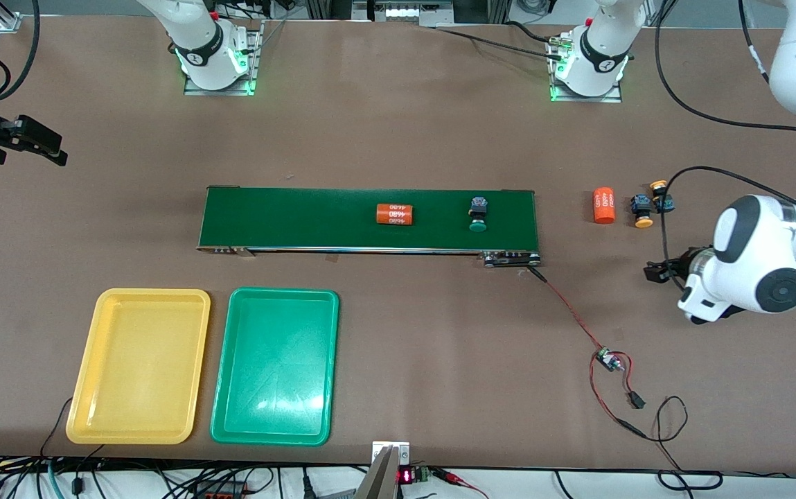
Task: Sort buttons by color to trays
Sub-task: 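Grasp another green-capped button with the left gripper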
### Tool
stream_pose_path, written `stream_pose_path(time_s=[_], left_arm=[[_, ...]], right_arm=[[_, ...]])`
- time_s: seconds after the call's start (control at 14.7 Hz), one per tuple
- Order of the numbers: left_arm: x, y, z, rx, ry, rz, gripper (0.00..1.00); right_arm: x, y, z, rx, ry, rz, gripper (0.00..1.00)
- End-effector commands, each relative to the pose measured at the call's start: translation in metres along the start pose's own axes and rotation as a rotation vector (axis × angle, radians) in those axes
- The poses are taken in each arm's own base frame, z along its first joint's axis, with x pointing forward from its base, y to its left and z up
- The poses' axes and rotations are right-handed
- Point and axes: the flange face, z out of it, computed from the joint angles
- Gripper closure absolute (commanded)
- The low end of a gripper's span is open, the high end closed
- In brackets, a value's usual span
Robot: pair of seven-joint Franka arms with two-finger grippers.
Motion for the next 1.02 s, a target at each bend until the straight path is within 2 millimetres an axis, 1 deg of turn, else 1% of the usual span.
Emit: stream_pose_path(time_s=[0.0,0.07,0.14,0.2,0.27,0.34,0.48,0.54,0.61,0.68,0.82,0.89,0.95], left_arm=[[0.02,-0.045,0.013,-0.037,0.013,0.099,0.0],[0.023,-0.059,0.019,-0.049,0.007,0.13,0.0],[0.025,-0.067,0.024,-0.055,0.002,0.162,0.0],[0.029,-0.072,0.027,-0.059,0.013,0.185,0.0],[0.034,-0.08,0.033,-0.059,0.029,0.189,0.0],[0.04,-0.085,0.042,-0.054,0.042,0.206,0.0],[0.05,-0.093,0.057,-0.062,0.07,0.25,0.01],[0.05,-0.097,0.063,-0.067,0.064,0.248,0.06],[0.049,-0.096,0.066,-0.068,0.057,0.253,0.23],[0.047,-0.093,0.072,-0.07,0.046,0.256,0.31],[0.049,-0.089,0.086,-0.085,0.024,0.26,0.43],[0.049,-0.088,0.086,-0.084,0.023,0.261,0.52],[0.048,-0.088,0.08,-0.079,0.024,0.261,0.62]], right_arm=[[-0.003,0.006,0.001,-0.003,0.005,0.001,0.0],[-0.002,0.006,0.001,-0.005,0.005,0.001,0.0],[-0.003,0.007,0.001,-0.005,0.008,0.003,0.0],[-0.002,0.01,0.001,-0.003,0.006,0.009,0.0],[-0.002,0.018,0.002,-0.003,0.009,0.024,0.0],[0.001,0.024,0.005,-0.003,0.012,0.035,0.0],[0.006,0.029,0.013,-0.004,-0.002,0.04,0.0],[0.007,0.029,0.014,-0.006,-0.002,0.04,0.0],[0.007,0.029,0.014,-0.004,-0.008,0.042,0.0],[0.006,0.03,0.016,-0.004,-0.016,0.043,0.0],[0.007,0.034,0.014,-0.003,-0.001,0.053,0.0],[0.007,0.035,0.011,0.005,0.006,0.056,0.0],[0.006,0.035,0.011,0.013,0.003,0.058,0.0]])
